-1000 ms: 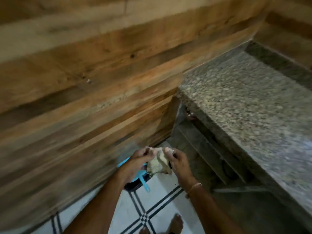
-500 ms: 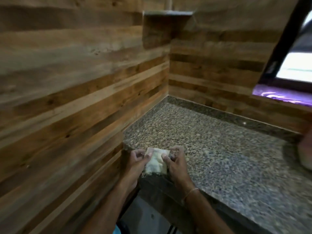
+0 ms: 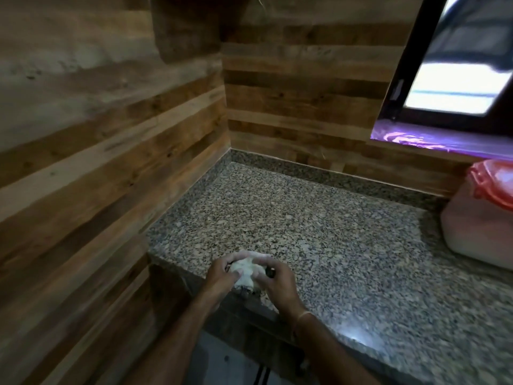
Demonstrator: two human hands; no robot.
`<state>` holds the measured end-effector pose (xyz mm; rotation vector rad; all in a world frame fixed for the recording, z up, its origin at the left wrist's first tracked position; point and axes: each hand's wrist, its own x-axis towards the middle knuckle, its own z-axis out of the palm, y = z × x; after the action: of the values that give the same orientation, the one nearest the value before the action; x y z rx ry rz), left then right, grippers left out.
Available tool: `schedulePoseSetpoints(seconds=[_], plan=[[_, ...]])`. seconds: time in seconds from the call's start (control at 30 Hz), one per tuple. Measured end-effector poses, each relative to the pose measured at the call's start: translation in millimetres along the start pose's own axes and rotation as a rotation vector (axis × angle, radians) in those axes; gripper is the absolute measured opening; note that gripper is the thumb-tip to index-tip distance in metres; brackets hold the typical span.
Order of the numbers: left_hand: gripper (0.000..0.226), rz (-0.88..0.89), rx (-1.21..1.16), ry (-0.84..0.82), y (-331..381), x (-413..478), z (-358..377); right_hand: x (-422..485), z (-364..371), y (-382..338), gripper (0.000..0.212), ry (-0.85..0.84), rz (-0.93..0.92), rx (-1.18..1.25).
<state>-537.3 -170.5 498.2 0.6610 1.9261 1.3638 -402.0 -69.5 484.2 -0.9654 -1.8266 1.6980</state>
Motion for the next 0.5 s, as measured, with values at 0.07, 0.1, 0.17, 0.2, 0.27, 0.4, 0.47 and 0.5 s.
schedulePoseSetpoints(seconds=[0.07,0.1,0.17,0.2,0.27,0.4,0.47,0.5], plan=[[0.049,0.007,0.066,-0.038,-7.6,22.3,-0.7,18.0,4.0,10.4,0.034,0.006,0.006,-0.062],[0.050,0.014,0.099,-0.048,-12.9,34.7,-0.7,29.0,6.2,15.4,0.038,0.005,0.006,-0.115],[0.051,0.044,0.170,-0.069,-21.3,53.9,-2.3,47.2,8.6,22.2,0.045,-0.013,-0.013,-0.240],[0.051,0.056,0.200,-0.081,-25.5,65.2,-3.6,57.2,10.7,23.6,0.046,-0.025,-0.006,-0.284],[0.051,0.073,0.270,-0.099,-37.3,86.7,-6.1,76.2,16.6,33.7,0.045,-0.034,0.037,-0.338],[0.053,0.102,0.479,-0.146,-64.8,117.9,-7.2,92.7,28.4,56.4,0.045,-0.029,0.082,-0.565],[0.056,0.114,0.605,-0.138,-77.2,126.3,-6.3,93.3,30.0,65.0,0.051,-0.006,0.076,-0.704],[0.057,0.131,0.654,-0.128,-82.6,129.1,-6.3,94.0,30.0,68.9,0.055,0.004,0.067,-0.744]])
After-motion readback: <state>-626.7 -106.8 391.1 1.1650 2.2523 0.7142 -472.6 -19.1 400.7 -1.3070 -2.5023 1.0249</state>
